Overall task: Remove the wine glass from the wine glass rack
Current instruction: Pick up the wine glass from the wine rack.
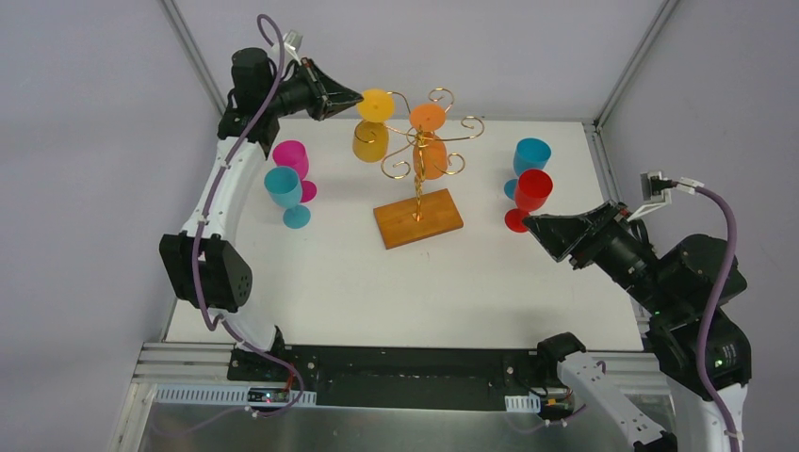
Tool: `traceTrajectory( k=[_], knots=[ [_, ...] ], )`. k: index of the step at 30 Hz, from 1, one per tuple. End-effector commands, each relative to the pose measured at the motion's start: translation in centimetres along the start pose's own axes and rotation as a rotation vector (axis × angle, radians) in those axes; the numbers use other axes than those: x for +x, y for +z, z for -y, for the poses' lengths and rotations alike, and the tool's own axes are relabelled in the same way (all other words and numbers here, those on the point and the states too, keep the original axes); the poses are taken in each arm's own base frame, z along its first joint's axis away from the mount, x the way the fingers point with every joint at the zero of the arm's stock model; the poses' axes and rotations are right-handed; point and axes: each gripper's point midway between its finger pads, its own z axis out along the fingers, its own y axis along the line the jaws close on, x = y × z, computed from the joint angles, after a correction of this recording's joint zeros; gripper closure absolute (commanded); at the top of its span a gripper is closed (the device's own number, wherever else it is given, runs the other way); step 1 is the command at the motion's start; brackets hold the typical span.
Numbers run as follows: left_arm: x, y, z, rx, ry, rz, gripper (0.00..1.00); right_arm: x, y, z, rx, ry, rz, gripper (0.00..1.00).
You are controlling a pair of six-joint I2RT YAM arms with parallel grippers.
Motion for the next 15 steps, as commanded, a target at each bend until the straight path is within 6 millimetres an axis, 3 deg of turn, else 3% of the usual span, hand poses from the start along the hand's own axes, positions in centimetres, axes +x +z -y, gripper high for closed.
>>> traceTrajectory(
  k=[1,11,15],
  knots=[
    [-1.0,-3.1,2.4,0.038,0.083,0.055,1.00,-0.9,0.1,-1.3,-0.035,0.018,0.012,0.41],
    [-1.7,-6.5,2.5,0.014,0.107,0.124,1.00,-0.5,1.1,-0.6,-0.011,0.042,-0.013,0.41],
    [-1.2,-7.8,3.6,0.027,0.136,0.135,1.00,-0.3,1.6,-0.3,-0.002,0.045,-0.030,0.41]
  ],
)
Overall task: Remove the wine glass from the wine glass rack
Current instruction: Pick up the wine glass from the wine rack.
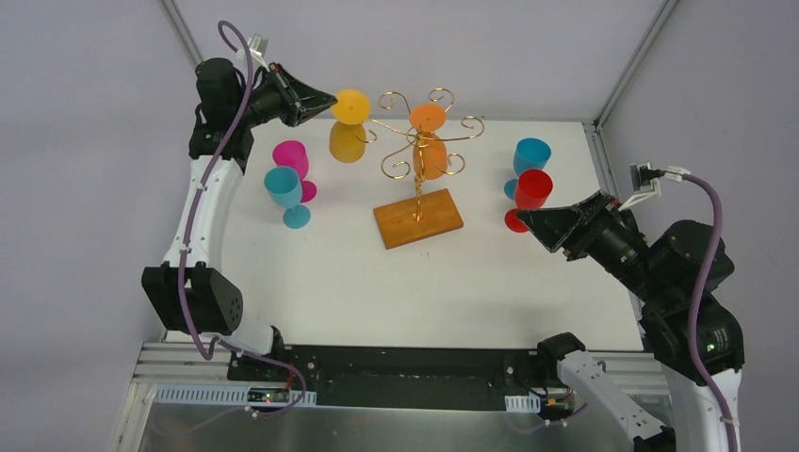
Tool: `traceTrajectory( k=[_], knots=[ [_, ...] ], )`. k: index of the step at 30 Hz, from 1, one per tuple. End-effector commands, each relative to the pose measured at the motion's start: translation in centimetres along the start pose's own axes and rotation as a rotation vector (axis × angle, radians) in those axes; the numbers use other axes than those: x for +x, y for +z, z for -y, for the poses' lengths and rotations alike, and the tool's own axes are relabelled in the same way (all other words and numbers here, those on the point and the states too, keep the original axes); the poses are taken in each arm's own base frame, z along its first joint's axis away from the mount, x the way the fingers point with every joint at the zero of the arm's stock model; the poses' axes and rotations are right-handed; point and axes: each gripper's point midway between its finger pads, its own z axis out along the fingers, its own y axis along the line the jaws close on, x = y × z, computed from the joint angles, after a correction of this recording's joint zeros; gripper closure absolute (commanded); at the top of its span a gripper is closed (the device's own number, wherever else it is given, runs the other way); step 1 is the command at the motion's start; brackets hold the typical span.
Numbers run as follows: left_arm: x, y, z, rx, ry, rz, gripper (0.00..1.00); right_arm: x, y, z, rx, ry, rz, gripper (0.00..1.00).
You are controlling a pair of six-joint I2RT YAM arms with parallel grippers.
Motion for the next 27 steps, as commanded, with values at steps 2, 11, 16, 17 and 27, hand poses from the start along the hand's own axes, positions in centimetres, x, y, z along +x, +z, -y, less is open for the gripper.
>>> traceTrajectory(
  k=[2,11,16,17,27],
  knots=[
    [0.5,-3.3,4.0,0.074,0.125,0.033,1.00,-0.2,0.6,-0.6,-0.018,0.012,-0.021,0.41],
    [3.8,-6.8,5.5,0.078,0.193,0.022,1.00,0.7,1.6,0.1,0.014,0.046,-0.085,0.41],
    [6.1,-8.5,6.2,0.098,0.209,0.005,1.00,1.6,2.4,-0.8,-0.062,0.089,-0.135,0.41],
    [6.6,-8.8,6.3,0.101,0.213,0.004,1.00,1.8,2.6,-0.7,-0.061,0.103,-0.143,0.41],
    [11.3,-12.2,7.6,0.164,0.278,-0.035,1.00,4.3,4.8,0.2,-0.084,0.196,-0.211,0.41]
  ],
)
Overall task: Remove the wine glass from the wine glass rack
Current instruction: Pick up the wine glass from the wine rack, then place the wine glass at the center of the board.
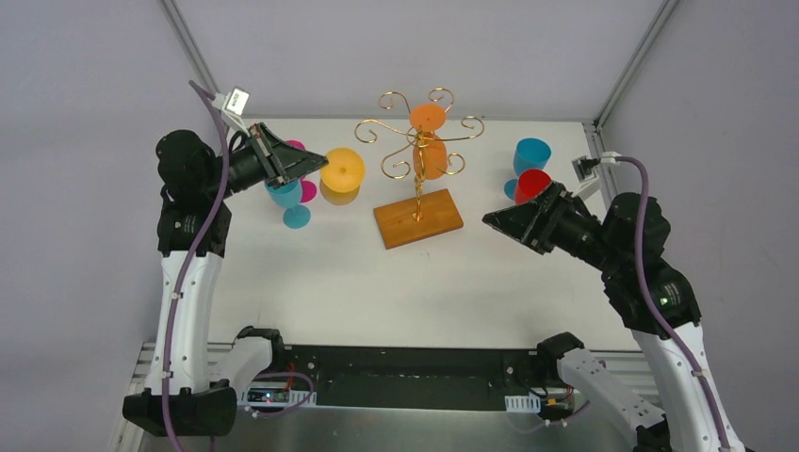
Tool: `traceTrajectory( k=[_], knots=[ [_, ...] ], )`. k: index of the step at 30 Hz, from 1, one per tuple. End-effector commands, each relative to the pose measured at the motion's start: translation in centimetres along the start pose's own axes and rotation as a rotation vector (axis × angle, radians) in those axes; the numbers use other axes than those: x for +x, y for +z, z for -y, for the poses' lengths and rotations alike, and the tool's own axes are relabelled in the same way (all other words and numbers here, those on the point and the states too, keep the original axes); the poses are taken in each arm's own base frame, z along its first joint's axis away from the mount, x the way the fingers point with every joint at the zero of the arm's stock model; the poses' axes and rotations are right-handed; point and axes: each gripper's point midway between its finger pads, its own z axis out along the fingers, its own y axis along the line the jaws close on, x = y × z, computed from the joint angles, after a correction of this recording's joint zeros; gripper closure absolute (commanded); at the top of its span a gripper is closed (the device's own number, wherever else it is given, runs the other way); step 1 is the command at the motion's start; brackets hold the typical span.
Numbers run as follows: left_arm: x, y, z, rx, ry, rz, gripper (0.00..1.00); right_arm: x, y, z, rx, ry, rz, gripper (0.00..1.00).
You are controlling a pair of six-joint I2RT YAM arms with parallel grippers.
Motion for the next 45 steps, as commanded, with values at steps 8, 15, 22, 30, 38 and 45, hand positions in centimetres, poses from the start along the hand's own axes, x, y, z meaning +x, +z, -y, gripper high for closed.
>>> traceTrajectory(
  k=[8,15,22,30,38,45],
  knots=[
    [6.2,-2.9,1.4,0.075,0.066,-0.056,1.00,3.4,3.4,0.0,-0.056,0.019,-0.063,0.41],
    [11.5,-2.5,1.2,0.067,0.082,-0.170,1.00,6.4,5.5,0.9,-0.026,0.040,-0.100,0.41],
    [15.3,-2.7,-0.8,0.008,0.162,-0.200,1.00,8.3,5.9,2.2,-0.022,0.143,-0.095,0.40],
    [19.2,-2.5,-0.9,0.051,0.277,-0.294,1.00,11.8,7.2,3.7,-0.024,0.249,-0.150,0.39],
    [22.5,-1.5,-1.2,0.059,0.440,-0.378,1.00,14.1,8.7,4.8,0.002,0.313,-0.179,0.38],
    [25.2,-0.6,-0.6,0.073,0.602,-0.443,1.00,15.9,9.9,4.7,-0.041,0.400,-0.222,0.37]
  ],
)
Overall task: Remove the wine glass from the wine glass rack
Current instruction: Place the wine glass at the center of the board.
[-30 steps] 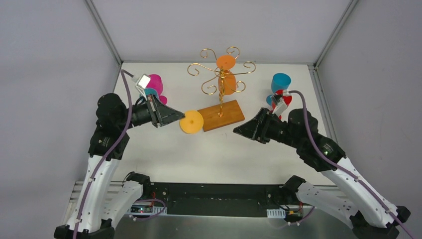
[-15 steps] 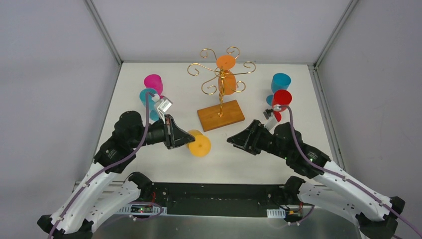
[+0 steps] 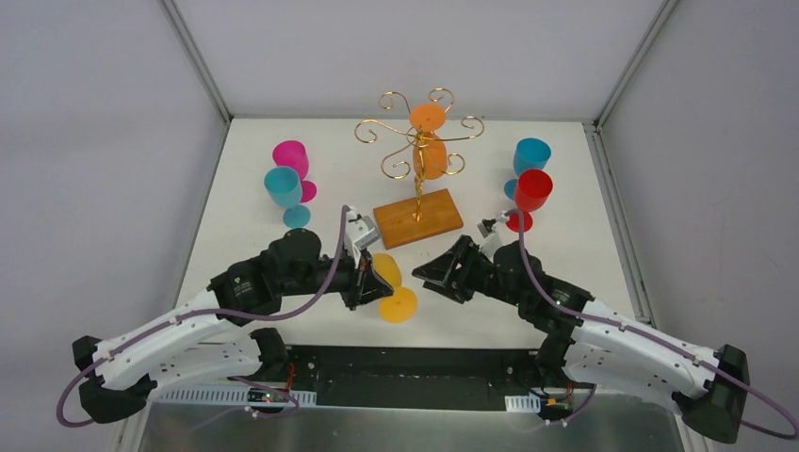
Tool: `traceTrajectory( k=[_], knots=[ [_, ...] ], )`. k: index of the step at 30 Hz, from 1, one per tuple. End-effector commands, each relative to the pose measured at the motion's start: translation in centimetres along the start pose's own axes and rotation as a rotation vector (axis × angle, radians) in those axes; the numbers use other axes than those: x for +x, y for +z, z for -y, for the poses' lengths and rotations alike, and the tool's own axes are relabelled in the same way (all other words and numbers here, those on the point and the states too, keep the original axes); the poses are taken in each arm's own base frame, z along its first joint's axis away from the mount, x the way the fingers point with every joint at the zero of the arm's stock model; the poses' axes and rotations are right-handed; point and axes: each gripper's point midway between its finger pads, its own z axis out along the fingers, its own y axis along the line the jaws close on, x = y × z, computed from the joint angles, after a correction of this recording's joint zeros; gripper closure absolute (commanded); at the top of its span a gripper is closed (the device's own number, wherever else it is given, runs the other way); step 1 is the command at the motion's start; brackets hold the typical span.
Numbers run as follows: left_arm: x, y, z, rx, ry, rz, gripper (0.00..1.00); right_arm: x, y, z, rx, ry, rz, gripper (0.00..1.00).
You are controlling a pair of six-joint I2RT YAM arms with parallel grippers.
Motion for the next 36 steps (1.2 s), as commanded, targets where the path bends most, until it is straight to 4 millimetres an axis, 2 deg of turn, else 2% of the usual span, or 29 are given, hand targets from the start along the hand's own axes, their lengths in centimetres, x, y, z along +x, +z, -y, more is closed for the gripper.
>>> traceTrajectory(
  k=[1,11,20,26,36],
  knots=[
    [-1.1,0.8,0.3,-0.041,0.157,0.030,1.00,0.4,0.8,-2.2,-0.109,0.078,-0.014,0.37],
    [-0.3,1.8,1.5,-0.047,0.294,-0.004,1.00,3.1,2.8,-2.1,-0.150,0.154,-0.151,0.37],
    [-0.5,1.6,2.3,-0.028,0.365,-0.010,1.00,5.2,3.4,-2.2,-0.164,0.167,-0.246,0.38],
    [-0.6,1.3,2.8,-0.006,0.375,-0.006,1.00,5.9,3.8,-1.5,-0.160,0.186,-0.263,0.51],
    [0.4,1.3,2.9,0.018,0.366,-0.025,1.00,6.5,4.1,-1.7,-0.179,0.197,-0.284,0.83]
  ],
)
